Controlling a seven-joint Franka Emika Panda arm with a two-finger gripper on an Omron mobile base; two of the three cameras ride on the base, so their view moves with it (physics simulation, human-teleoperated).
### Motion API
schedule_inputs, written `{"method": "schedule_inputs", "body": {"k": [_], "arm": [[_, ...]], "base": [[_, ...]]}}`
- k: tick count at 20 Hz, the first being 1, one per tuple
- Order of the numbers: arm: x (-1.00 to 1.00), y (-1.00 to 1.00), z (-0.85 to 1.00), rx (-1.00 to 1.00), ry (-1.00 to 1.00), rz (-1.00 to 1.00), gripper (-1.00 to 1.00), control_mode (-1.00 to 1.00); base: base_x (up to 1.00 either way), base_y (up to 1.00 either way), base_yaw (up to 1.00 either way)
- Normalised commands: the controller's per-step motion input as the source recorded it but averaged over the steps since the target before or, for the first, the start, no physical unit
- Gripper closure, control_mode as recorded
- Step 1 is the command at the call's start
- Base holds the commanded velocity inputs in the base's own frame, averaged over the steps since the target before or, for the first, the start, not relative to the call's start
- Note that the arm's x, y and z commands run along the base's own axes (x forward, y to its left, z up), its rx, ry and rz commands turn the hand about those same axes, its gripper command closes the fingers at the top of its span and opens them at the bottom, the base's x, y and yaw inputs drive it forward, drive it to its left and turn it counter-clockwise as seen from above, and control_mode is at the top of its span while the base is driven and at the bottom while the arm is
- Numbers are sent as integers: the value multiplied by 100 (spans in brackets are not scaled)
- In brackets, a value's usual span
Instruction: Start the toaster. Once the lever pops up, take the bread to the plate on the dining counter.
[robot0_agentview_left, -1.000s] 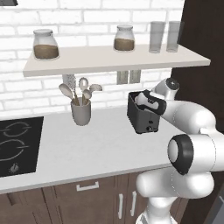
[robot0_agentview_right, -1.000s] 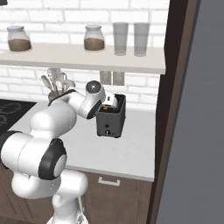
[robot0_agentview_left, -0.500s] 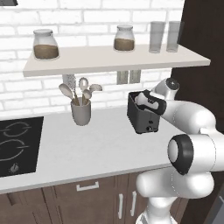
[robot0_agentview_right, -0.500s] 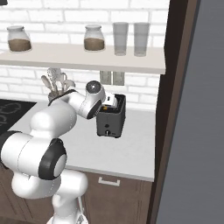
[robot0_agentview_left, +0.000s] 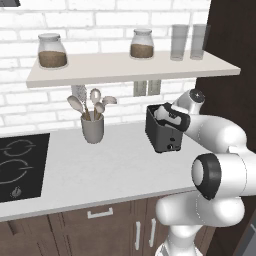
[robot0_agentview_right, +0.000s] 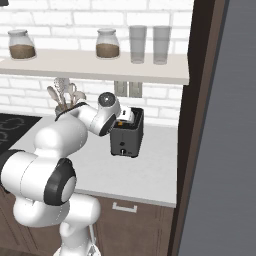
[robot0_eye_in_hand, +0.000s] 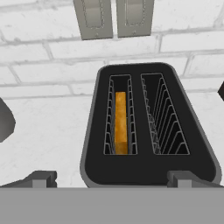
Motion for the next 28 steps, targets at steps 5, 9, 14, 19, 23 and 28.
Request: {"method": "schedule_inputs", "body": {"k": [5,9,14,19,23,28], "arm": [[0,0,0,0,0,0,-100,-100],[0,0,0,0,0,0,-100,-100],[0,0,0,0,0,0,-100,-100],[0,0,0,0,0,0,-100,-100],[0,0,0,0,0,0,-100,-100],[0,0,0,0,0,0,-100,-100]], "base": [[0,0,0],[0,0,0],[0,0,0],[0,0,0],[0,0,0],[0,0,0]]}}
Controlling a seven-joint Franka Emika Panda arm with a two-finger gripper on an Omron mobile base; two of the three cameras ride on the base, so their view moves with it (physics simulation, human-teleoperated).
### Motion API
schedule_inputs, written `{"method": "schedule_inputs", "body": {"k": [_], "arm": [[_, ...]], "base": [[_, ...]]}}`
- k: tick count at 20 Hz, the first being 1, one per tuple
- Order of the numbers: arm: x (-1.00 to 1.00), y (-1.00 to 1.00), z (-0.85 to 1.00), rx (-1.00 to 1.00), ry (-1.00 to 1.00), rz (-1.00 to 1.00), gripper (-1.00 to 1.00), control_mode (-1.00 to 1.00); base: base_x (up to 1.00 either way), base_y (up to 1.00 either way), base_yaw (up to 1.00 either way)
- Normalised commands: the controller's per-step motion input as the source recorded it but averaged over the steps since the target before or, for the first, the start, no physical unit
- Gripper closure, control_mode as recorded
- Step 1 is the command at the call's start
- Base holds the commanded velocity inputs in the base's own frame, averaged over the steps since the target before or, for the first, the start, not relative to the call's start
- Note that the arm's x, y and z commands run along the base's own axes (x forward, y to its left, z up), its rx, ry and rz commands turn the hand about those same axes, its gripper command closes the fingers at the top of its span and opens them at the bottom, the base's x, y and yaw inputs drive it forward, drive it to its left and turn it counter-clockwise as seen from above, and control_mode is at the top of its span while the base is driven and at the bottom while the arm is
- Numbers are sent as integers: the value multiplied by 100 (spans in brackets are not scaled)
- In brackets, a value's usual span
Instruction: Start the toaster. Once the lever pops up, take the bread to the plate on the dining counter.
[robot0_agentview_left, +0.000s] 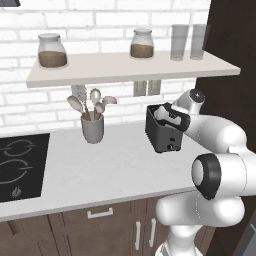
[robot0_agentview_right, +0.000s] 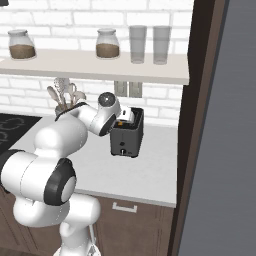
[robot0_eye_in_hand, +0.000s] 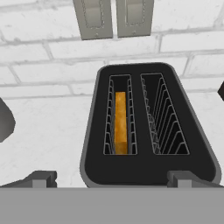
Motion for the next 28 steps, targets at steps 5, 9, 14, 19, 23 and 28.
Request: {"method": "schedule_inputs", "body": {"k": [5,9,14,19,23,28], "arm": [[0,0,0,0,0,0,-100,-100],[0,0,0,0,0,0,-100,-100],[0,0,0,0,0,0,-100,-100],[0,0,0,0,0,0,-100,-100],[0,0,0,0,0,0,-100,-100],[0,0,0,0,0,0,-100,-100]], "base": [[0,0,0],[0,0,0],[0,0,0],[0,0,0],[0,0,0],[0,0,0]]}}
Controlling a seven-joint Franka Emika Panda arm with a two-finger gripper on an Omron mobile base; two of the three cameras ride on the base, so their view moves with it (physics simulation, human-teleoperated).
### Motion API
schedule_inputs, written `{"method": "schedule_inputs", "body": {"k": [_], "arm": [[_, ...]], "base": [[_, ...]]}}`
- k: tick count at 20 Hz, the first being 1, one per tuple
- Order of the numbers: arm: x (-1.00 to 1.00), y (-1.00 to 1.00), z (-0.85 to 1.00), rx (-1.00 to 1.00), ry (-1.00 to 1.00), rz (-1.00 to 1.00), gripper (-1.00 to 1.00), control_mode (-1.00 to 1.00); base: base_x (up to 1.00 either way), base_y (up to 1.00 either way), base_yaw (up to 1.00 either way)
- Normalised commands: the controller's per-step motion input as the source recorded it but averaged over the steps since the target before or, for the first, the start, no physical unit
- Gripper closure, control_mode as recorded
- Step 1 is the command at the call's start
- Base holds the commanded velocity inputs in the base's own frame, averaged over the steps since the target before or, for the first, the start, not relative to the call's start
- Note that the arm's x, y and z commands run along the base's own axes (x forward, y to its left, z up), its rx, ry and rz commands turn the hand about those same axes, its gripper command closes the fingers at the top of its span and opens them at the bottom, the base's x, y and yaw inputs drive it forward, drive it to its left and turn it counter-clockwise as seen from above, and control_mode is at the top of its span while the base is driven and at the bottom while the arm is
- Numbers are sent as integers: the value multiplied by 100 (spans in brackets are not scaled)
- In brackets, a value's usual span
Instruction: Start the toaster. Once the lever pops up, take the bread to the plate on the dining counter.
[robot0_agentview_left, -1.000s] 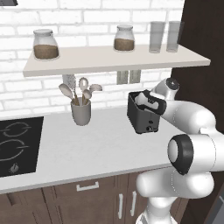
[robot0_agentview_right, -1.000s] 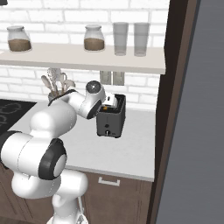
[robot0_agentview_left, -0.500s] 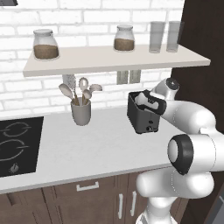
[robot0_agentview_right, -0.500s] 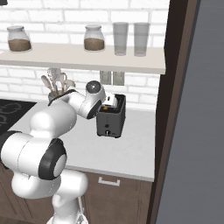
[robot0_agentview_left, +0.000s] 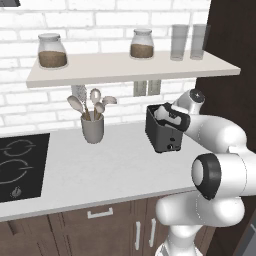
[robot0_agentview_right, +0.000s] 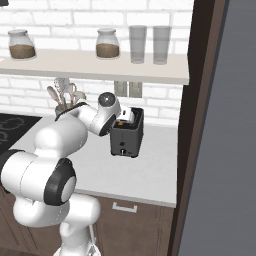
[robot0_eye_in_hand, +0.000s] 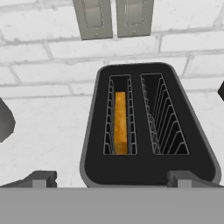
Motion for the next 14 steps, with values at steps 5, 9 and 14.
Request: {"method": "schedule_inputs", "body": {"k": [5,9,14], "arm": [[0,0,0,0,0,0,-100,-100],[0,0,0,0,0,0,-100,-100],[0,0,0,0,0,0,-100,-100]], "base": [[0,0,0],[0,0,0],[0,0,0]]}}
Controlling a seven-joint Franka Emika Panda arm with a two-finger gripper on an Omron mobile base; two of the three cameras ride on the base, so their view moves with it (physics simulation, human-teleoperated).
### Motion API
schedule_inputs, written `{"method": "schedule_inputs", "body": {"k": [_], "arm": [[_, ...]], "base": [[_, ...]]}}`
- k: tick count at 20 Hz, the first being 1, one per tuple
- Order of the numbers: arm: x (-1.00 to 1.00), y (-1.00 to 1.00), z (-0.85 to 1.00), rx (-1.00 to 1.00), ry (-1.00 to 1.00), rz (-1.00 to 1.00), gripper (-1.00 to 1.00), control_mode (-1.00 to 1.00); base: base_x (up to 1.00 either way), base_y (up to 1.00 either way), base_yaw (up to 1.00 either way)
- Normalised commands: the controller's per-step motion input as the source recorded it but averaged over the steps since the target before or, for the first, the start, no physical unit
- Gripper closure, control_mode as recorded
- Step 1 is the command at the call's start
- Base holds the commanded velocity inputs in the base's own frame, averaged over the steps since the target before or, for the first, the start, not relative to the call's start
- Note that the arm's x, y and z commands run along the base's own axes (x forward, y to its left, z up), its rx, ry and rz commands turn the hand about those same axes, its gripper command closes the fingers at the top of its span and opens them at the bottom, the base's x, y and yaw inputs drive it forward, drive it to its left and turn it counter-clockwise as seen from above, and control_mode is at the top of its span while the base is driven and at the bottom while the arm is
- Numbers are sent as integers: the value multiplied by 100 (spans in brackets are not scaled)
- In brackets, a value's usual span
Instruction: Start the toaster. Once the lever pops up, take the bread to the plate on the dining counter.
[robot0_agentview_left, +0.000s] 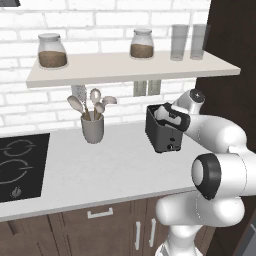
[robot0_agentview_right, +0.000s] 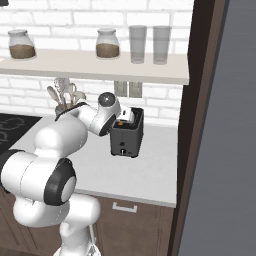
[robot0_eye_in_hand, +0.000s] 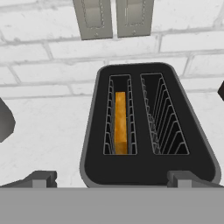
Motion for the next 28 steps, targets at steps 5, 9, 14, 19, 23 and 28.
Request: {"method": "schedule_inputs", "body": {"k": [5,9,14,19,23,28], "arm": [[0,0,0,0,0,0,-100,-100],[0,0,0,0,0,0,-100,-100],[0,0,0,0,0,0,-100,-100],[0,0,0,0,0,0,-100,-100],[0,0,0,0,0,0,-100,-100],[0,0,0,0,0,0,-100,-100]], "base": [[0,0,0],[0,0,0],[0,0,0],[0,0,0],[0,0,0],[0,0,0]]}}
